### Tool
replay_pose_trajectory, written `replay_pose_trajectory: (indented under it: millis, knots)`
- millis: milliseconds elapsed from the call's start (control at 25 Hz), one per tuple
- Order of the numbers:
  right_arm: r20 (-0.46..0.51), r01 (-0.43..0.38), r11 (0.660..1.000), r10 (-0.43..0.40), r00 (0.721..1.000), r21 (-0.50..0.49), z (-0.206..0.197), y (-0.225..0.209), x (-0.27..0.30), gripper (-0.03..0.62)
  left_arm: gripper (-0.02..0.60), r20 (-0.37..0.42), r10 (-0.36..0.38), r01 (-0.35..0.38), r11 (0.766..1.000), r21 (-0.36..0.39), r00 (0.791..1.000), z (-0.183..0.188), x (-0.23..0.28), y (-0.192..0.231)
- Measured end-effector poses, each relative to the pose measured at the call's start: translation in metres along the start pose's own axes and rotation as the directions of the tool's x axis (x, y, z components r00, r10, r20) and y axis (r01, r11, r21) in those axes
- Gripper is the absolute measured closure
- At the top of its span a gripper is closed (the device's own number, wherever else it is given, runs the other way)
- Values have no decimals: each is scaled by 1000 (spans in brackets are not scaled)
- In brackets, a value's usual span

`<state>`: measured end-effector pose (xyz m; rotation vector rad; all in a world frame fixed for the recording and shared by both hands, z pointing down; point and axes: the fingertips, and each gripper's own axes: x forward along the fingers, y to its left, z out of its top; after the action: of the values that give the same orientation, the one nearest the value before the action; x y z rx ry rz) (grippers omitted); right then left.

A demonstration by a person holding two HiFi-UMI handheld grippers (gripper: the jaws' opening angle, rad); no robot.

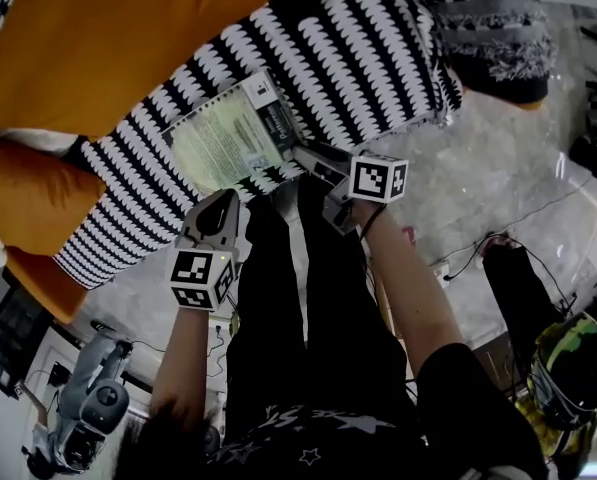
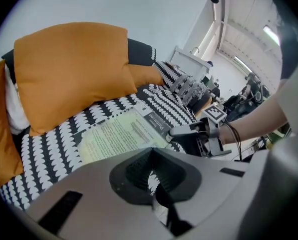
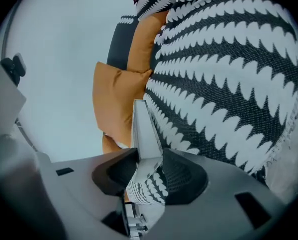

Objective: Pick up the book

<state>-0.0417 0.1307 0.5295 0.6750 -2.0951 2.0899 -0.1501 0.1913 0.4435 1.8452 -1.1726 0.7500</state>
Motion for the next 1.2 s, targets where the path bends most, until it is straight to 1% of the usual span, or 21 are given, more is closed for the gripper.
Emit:
replay_pose_trajectory:
  millis: [160,240,400,440,520,600,680,800,920,1040,1120,1200]
  knots:
    - [13,-37,999,37,999,21,-3,15,-6,430,574,13,16,-16,1000,-9,1000,-2,-14,-1]
    - [40,-65,998,65,997,22,2,41,-17,431,574,32,26,-26,1000,-8,999,9,-37,-7]
    - [109,-116,993,115,987,2,27,110,-46,433,574,107,38,-36,999,-20,994,47,-86,-20]
    - [124,-128,992,127,984,0,31,120,-50,433,574,122,43,-40,999,-26,992,51,-93,-20]
    - [146,-159,987,159,976,-8,33,121,-47,433,574,149,60,-55,998,-37,987,49,-92,-11]
    - [160,-193,981,193,968,-15,31,116,-39,433,574,175,77,-70,996,-47,981,42,-86,2]
    - [170,-216,976,217,961,-27,29,126,-40,433,574,205,86,-77,996,-55,975,44,-92,8]
    - [183,-239,970,242,953,-37,25,166,-52,434,574,251,94,-82,995,-57,963,58,-125,5]
    - [204,-263,965,262,943,-25,28,207,-62,434,574,306,112,-96,993,-67,946,80,-160,4]
    - [230,-264,964,257,938,-1,23,234,-69,434,574,347,121,-95,991,-92,930,89,-190,5]
    - [243,-263,965,254,936,6,21,242,-73,434,574,363,121,-92,991,-95,924,91,-199,7]
    - [245,-277,960,262,933,28,23,235,-71,434,574,351,131,-105,990,-93,927,90,-191,9]
